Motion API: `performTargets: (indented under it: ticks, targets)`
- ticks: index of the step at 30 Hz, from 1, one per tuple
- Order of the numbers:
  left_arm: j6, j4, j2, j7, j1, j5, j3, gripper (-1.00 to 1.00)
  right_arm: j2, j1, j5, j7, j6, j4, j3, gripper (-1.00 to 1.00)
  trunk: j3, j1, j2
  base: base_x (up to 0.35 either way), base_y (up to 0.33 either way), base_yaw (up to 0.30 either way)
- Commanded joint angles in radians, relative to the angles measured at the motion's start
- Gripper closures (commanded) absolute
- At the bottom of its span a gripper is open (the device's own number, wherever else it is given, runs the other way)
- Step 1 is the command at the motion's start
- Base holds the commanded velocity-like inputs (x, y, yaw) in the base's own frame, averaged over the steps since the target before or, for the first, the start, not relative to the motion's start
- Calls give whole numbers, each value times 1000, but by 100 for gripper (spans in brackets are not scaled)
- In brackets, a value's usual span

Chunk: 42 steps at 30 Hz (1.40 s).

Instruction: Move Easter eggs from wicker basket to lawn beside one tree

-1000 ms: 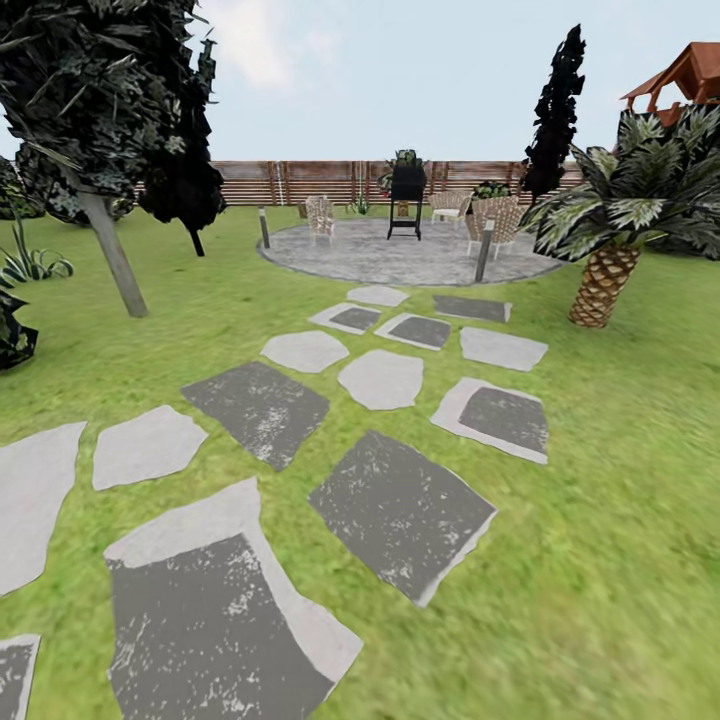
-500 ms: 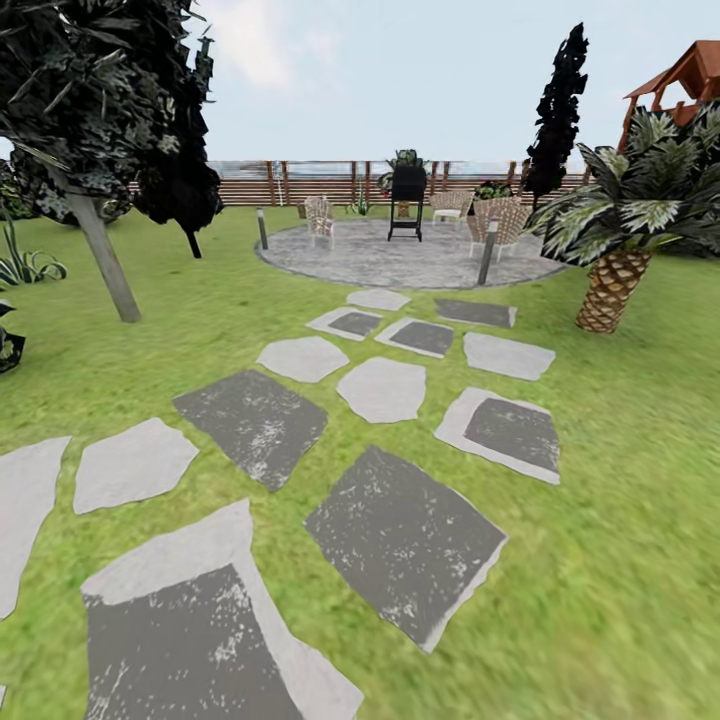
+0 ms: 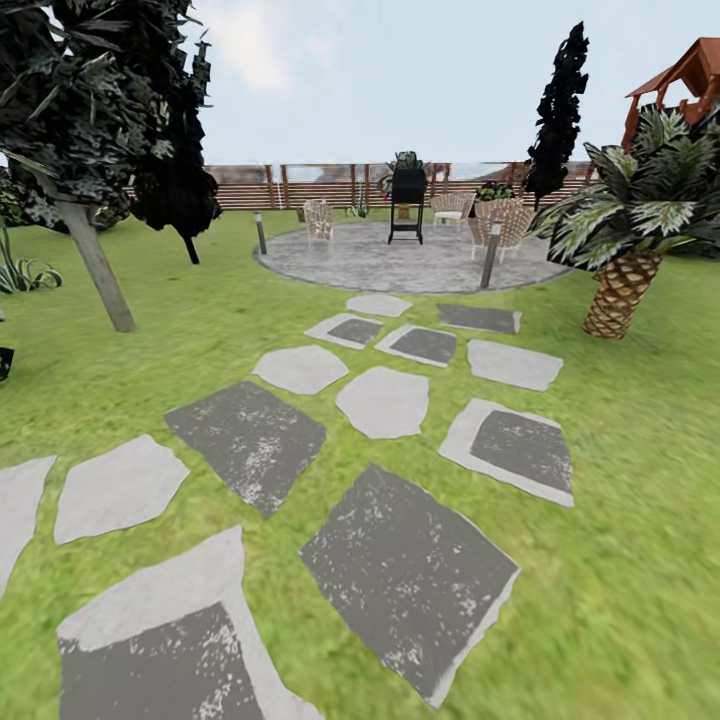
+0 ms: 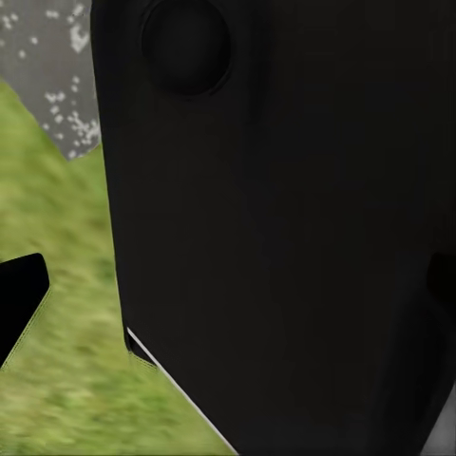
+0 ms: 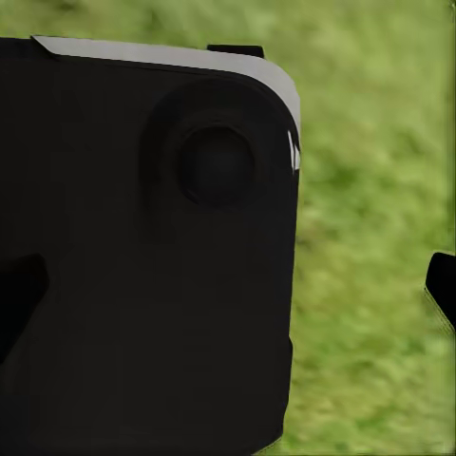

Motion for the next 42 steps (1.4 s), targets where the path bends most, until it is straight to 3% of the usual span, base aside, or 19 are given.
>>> performTargets:
  ticks: [1,42]
  targets:
    - [0,0,0,-1,0,1,1,-100,0,-1,1,-1,-3,1,1,-100,-1,1,0,336,0,0]
    - [-1,21,-2,8,-1,0,1,-100,-1,-1,6,-1,-2,-6,1,-100,-1,1,0,336,0,0]
